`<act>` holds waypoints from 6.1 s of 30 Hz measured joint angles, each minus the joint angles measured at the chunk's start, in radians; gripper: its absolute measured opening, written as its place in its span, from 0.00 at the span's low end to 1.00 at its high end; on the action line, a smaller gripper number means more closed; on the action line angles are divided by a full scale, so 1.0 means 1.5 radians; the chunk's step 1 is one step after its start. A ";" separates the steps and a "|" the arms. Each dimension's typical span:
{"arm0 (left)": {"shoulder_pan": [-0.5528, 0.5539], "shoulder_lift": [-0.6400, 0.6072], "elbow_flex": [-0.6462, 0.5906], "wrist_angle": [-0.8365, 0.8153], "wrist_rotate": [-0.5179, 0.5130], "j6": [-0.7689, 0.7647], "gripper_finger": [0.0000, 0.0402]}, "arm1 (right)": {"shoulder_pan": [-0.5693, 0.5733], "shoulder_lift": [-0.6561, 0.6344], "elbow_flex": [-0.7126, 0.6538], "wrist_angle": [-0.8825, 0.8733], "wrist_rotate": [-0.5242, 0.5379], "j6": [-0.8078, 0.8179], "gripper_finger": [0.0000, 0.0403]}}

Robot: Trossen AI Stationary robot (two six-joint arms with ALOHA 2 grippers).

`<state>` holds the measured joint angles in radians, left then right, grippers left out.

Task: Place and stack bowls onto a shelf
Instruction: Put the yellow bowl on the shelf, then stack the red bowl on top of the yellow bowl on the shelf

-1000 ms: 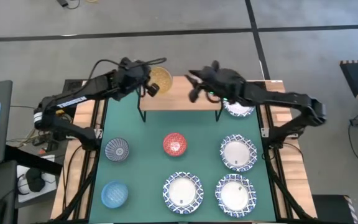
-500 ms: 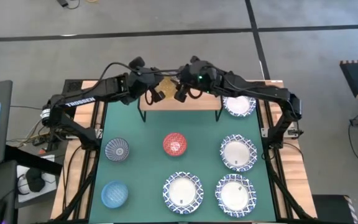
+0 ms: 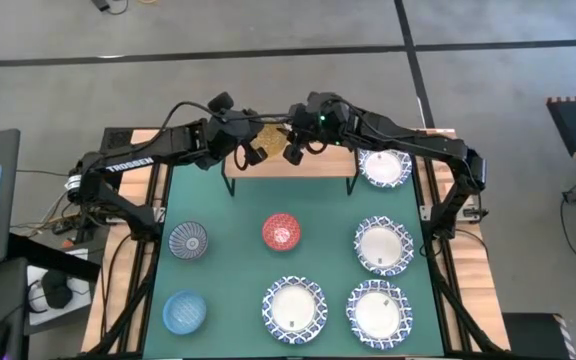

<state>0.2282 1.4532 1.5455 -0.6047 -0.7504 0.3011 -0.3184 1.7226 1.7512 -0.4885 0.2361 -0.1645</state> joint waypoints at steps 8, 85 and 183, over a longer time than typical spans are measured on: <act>-0.033 0.000 0.000 0.027 0.013 -0.039 0.02 | -0.001 -0.001 0.000 -0.019 -0.003 -0.013 0.23; 0.065 -0.104 0.000 -0.279 0.113 -0.478 0.18 | -0.104 0.352 0.396 -0.288 -0.194 0.314 0.45; -0.352 -0.241 -0.587 0.141 0.182 -0.898 0.38 | 0.280 0.161 -0.285 0.012 -0.007 0.860 0.27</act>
<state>-0.3003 1.0923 0.6657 -0.3928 -0.4768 -1.0461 0.1022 1.9648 1.3235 -0.4701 0.2249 1.1251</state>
